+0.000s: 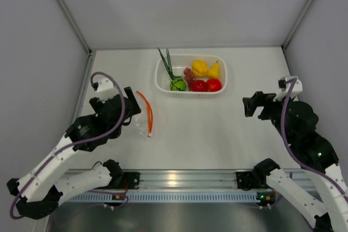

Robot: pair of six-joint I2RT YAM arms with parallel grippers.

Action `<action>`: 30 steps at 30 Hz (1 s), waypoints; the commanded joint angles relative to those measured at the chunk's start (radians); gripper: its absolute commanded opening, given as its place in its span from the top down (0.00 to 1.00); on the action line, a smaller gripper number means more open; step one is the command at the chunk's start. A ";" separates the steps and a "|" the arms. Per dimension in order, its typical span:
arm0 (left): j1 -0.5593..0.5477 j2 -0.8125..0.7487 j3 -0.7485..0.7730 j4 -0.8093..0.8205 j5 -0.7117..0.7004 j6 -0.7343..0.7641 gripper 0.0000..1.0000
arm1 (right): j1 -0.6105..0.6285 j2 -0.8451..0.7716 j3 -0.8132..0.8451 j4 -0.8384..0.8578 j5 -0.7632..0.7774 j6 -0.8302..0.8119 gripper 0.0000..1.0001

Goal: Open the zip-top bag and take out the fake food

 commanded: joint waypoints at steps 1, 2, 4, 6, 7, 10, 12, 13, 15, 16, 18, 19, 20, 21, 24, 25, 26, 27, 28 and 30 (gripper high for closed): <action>-0.001 -0.093 -0.026 -0.009 0.017 0.109 0.01 | -0.010 -0.065 -0.007 -0.067 0.056 -0.044 0.00; -0.001 -0.140 -0.032 -0.009 0.008 0.156 0.01 | -0.008 -0.078 -0.002 -0.089 0.059 -0.050 0.01; -0.001 -0.182 -0.046 -0.007 0.002 0.201 0.01 | -0.010 -0.105 0.010 -0.114 0.075 -0.061 0.01; -0.001 -0.238 -0.055 -0.005 -0.018 0.256 0.01 | -0.010 -0.122 0.016 -0.156 0.092 -0.067 0.01; -0.002 -0.255 -0.062 -0.005 -0.020 0.270 0.01 | -0.008 -0.139 0.019 -0.171 0.110 -0.067 0.01; -0.001 -0.330 -0.084 -0.007 0.002 0.307 0.01 | -0.008 -0.179 0.021 -0.211 0.153 -0.082 0.01; -0.001 -0.387 -0.100 -0.009 0.022 0.325 0.02 | -0.010 -0.211 0.025 -0.234 0.165 -0.113 0.00; -0.001 -0.407 -0.098 -0.010 0.029 0.321 0.02 | -0.008 -0.217 0.027 -0.238 0.178 -0.125 0.01; -0.001 -0.468 -0.094 -0.009 0.064 0.334 0.01 | -0.008 -0.240 0.036 -0.260 0.199 -0.136 0.01; -0.001 -0.485 -0.091 -0.010 0.066 0.340 0.02 | -0.010 -0.245 0.047 -0.265 0.196 -0.136 0.01; -0.001 -0.538 -0.089 -0.010 0.081 0.342 0.02 | -0.008 -0.260 0.059 -0.280 0.193 -0.148 0.01; -0.001 -0.554 -0.088 -0.010 0.089 0.346 0.01 | -0.008 -0.263 0.062 -0.281 0.201 -0.150 0.01; -0.001 -0.577 -0.088 -0.010 0.094 0.350 0.01 | -0.008 -0.265 0.064 -0.281 0.205 -0.150 0.01; -0.001 -0.585 -0.088 -0.010 0.094 0.350 0.01 | -0.008 -0.263 0.065 -0.284 0.208 -0.150 0.01; -0.002 -0.599 -0.088 -0.010 0.091 0.347 0.01 | -0.008 -0.259 0.062 -0.283 0.214 -0.147 0.01; -0.001 -0.593 -0.089 -0.009 0.089 0.345 0.01 | -0.010 -0.257 0.058 -0.272 0.216 -0.148 0.00; -0.001 -0.591 -0.091 -0.012 0.089 0.343 0.01 | -0.008 -0.256 0.055 -0.266 0.218 -0.148 0.01; -0.001 -0.585 -0.092 -0.007 0.088 0.342 0.01 | -0.010 -0.253 0.046 -0.260 0.219 -0.148 0.01; -0.001 -0.581 -0.094 -0.007 0.086 0.339 0.01 | -0.008 -0.250 0.041 -0.252 0.216 -0.148 0.01; -0.001 -0.564 -0.095 -0.009 0.083 0.331 0.01 | -0.010 -0.239 0.033 -0.239 0.211 -0.142 0.01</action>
